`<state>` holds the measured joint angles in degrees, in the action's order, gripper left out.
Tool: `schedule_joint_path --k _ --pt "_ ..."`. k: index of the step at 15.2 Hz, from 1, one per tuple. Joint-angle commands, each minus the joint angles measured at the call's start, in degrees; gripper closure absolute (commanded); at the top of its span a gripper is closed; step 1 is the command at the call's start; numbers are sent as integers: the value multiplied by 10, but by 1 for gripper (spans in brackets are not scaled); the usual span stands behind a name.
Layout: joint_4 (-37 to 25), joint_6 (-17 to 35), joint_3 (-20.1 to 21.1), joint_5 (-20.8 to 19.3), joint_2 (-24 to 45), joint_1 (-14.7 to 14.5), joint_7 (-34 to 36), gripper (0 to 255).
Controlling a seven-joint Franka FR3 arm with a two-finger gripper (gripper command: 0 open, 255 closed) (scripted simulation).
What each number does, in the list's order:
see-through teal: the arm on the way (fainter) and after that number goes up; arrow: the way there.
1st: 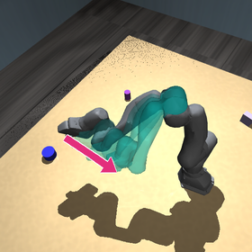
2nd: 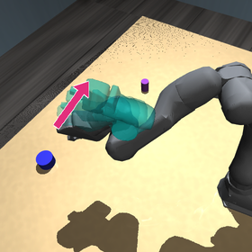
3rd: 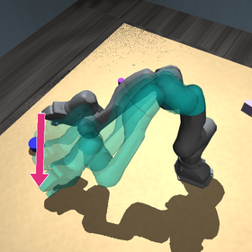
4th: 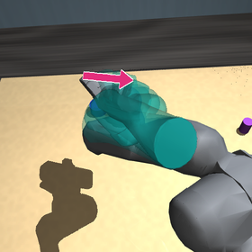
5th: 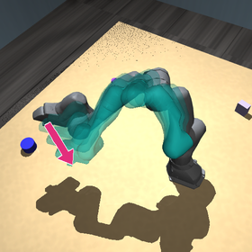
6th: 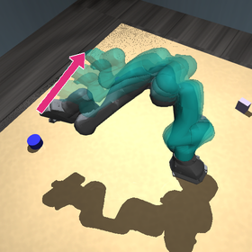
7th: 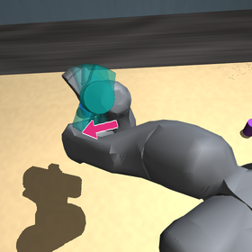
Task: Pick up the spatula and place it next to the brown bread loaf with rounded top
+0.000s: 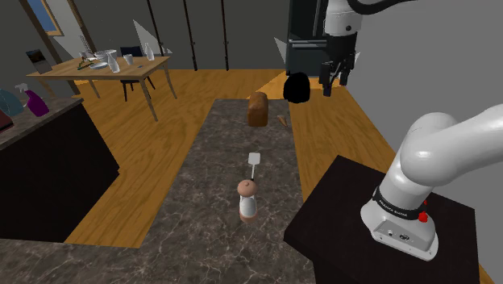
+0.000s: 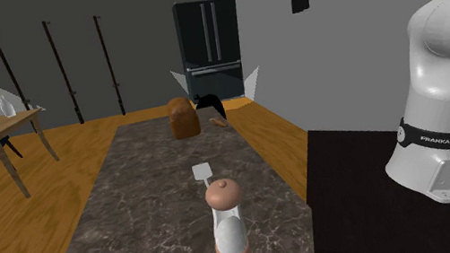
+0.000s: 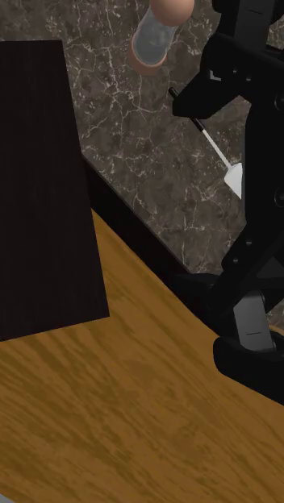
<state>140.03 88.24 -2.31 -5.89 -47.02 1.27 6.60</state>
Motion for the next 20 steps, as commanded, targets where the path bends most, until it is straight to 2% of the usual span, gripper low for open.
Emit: schedule_joint_path --k 1,11,20 --pt "0 0 0 0 0 0 0 0" --pt "87 202 56 59 116 7 156 0" --pt "85 392 99 89 302 16 286 0"
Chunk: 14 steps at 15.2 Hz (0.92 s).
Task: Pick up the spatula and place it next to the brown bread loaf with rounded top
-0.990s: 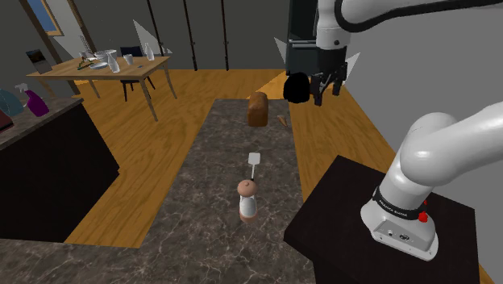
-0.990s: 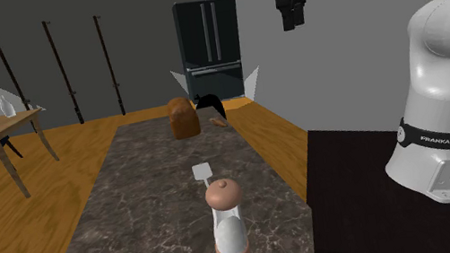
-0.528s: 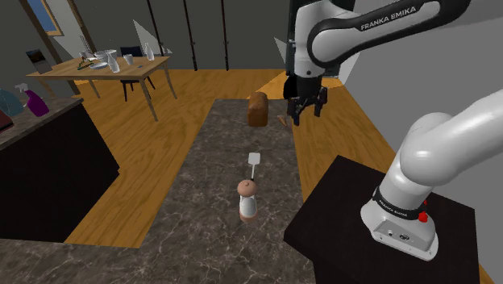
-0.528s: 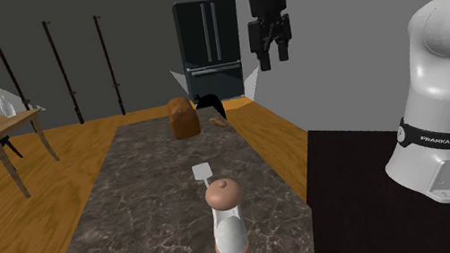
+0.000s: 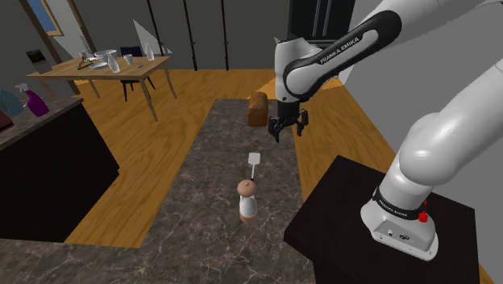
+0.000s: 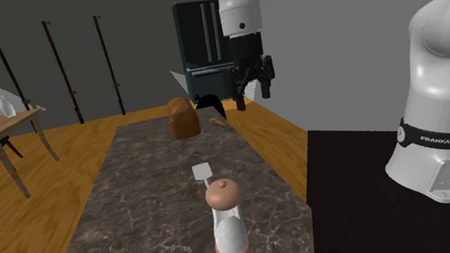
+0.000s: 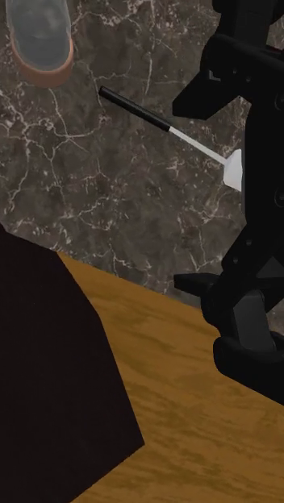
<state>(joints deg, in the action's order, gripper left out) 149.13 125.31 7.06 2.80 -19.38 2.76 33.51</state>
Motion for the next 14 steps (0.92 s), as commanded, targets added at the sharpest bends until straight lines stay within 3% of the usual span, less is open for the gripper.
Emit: schedule_joint_path --k 1,8,14 --pt "-11 41 9 3 49 2 31 0" --pt "-71 161 23 -7 222 7 135 0" --pt "-152 233 11 -24 368 -4 217 0"
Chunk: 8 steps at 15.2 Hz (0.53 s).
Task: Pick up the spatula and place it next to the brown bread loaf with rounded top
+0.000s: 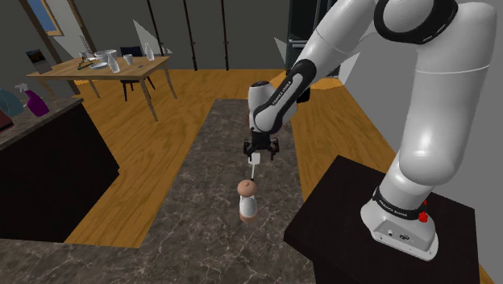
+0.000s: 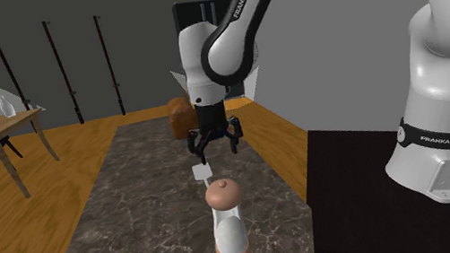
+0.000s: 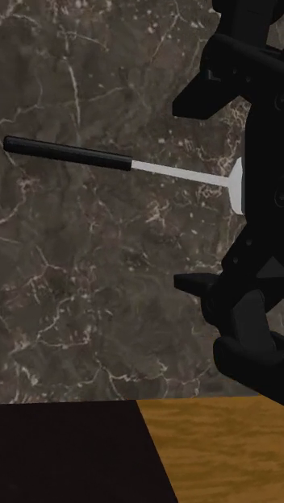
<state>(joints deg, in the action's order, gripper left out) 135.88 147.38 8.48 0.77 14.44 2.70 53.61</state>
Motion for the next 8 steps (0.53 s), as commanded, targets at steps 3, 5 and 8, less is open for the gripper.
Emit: schedule_joint_path --k 3,5,8 --pt "-69 37 -14 -5 100 -12 49 0" --pt "-103 48 -21 -3 143 -18 67 0" --pt "-108 66 -23 -4 164 -20 68 0"
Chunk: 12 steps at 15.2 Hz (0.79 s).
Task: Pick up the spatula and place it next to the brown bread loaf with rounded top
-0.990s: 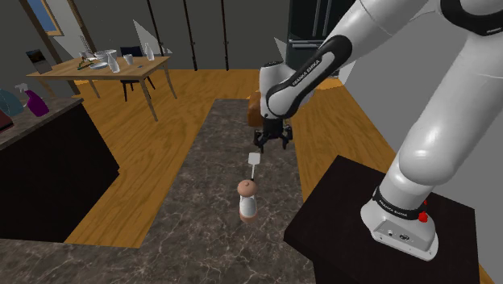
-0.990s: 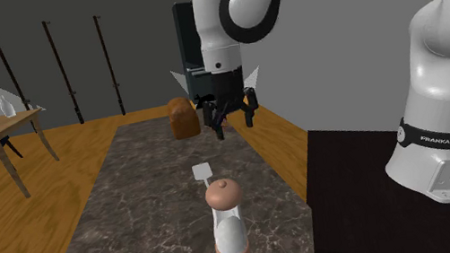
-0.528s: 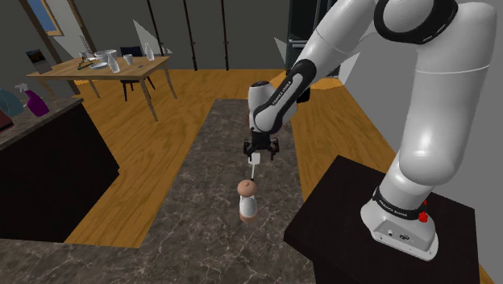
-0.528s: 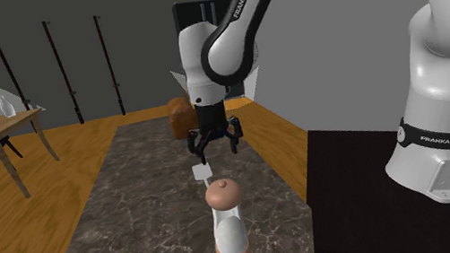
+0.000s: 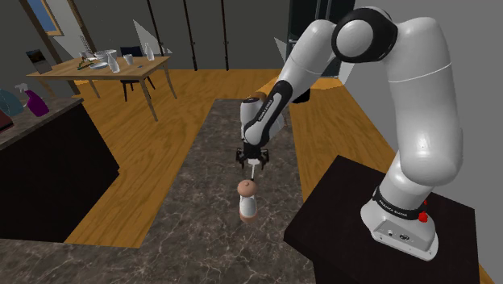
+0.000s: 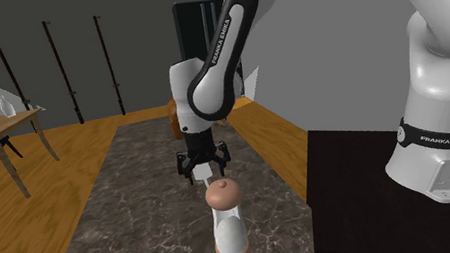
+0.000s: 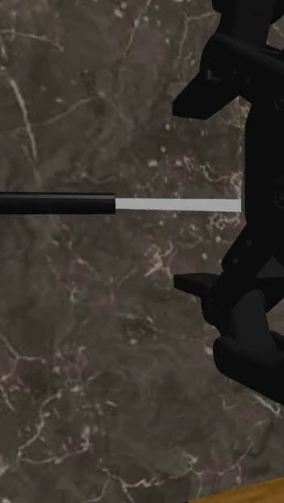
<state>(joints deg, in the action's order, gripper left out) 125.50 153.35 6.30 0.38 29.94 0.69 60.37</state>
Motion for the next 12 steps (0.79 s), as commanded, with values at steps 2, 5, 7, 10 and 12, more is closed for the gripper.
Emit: schedule_joint_path --k 2,5,7,10,12 --pt "-8 17 -3 -2 24 -2 2 0" --pt "-13 31 -5 -3 44 -4 3 0" --pt "-13 31 -5 -3 44 -4 3 0" --pt "-13 31 -5 -3 44 -4 3 0" --pt "-13 31 -5 -3 44 -4 3 0"
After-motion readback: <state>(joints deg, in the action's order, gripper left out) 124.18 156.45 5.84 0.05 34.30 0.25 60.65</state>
